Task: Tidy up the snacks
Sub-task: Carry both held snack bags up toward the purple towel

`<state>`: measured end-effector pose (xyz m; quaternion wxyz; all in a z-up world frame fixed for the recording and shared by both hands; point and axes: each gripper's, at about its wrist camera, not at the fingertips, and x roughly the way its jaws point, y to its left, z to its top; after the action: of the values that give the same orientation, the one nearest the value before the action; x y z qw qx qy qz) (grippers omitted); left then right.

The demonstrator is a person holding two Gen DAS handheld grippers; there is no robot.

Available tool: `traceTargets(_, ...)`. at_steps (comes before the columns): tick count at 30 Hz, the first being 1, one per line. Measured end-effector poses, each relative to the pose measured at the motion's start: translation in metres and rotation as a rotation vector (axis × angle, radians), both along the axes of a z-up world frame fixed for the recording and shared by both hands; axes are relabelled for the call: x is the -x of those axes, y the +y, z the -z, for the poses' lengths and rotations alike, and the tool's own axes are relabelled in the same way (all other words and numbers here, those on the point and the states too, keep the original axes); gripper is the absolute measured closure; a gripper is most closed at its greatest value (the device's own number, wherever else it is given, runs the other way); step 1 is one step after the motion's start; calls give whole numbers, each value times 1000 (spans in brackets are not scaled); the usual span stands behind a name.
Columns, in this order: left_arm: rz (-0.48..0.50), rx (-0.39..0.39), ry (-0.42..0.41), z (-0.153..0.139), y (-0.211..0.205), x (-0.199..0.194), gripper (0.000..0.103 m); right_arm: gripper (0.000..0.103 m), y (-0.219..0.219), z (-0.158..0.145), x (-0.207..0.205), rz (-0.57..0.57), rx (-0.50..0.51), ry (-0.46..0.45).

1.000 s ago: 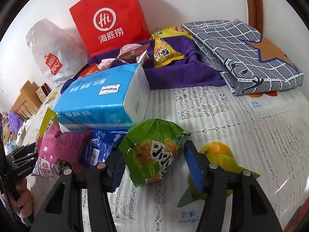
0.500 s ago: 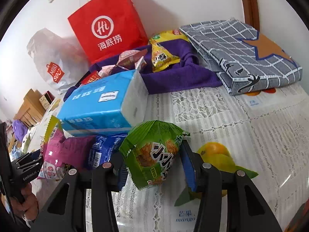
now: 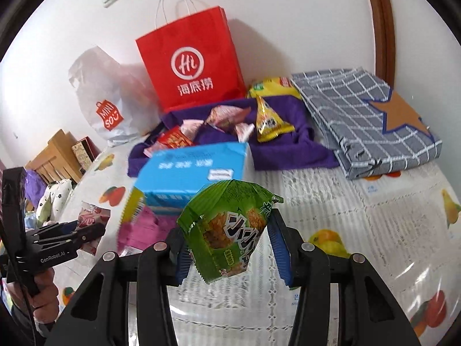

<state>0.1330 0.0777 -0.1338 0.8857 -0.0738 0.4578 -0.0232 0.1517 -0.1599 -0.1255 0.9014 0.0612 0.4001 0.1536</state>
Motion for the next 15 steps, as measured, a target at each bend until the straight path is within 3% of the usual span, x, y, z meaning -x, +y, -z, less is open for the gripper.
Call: traceTargets(15,37,55,-76,-69,-11,-46,57,55,14,-80,-29,-28,60,-99)
